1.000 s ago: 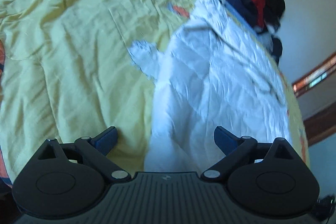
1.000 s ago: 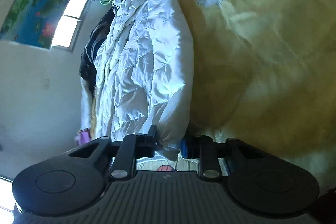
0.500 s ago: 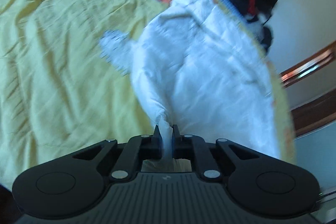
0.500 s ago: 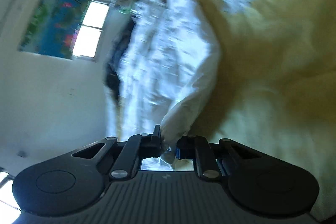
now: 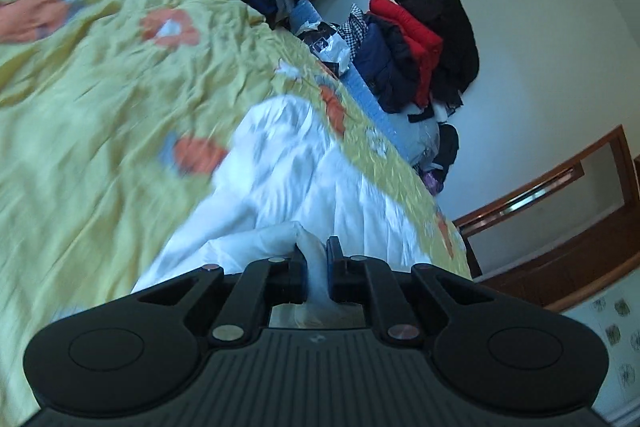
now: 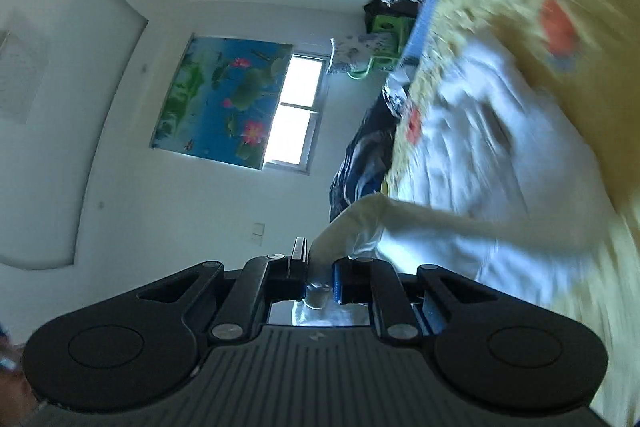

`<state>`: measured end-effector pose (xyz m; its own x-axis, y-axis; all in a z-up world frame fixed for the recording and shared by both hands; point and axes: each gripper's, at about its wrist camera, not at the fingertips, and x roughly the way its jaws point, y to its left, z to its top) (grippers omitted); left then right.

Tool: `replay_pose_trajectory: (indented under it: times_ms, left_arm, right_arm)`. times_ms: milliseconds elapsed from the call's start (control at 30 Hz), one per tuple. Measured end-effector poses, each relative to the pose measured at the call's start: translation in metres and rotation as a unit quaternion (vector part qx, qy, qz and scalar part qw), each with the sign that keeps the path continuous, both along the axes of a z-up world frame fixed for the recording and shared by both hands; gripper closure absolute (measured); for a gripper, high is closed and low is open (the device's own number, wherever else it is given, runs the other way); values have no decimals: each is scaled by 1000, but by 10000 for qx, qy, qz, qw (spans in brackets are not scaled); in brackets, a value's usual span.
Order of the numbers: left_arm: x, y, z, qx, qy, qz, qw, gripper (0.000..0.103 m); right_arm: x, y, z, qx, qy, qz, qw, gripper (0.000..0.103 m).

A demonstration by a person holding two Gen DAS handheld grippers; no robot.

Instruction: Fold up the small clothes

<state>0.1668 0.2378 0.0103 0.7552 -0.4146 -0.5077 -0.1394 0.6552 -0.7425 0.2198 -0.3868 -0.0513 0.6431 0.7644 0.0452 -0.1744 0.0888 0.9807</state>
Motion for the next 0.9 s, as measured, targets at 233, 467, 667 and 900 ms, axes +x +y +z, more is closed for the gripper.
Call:
replay_pose_trajectory:
  times_ms: [233, 467, 667, 900]
  left_arm:
    - [124, -1, 2, 51, -18, 299, 9995, 95]
    - [214, -15, -46, 725, 688, 544, 9935, 94]
    - [219, -18, -84, 693, 870, 508, 9925, 93]
    - [204, 2, -48, 226, 716, 928, 9929, 37]
  right_arm:
    - [140, 15, -6, -5, 360, -295, 9989, 86]
    - [251, 41, -64, -887, 1388, -493, 9851, 86]
    - [255, 48, -110, -636, 1627, -724, 9820, 79]
    - [239, 26, -83, 368, 1355, -998, 9851, 18]
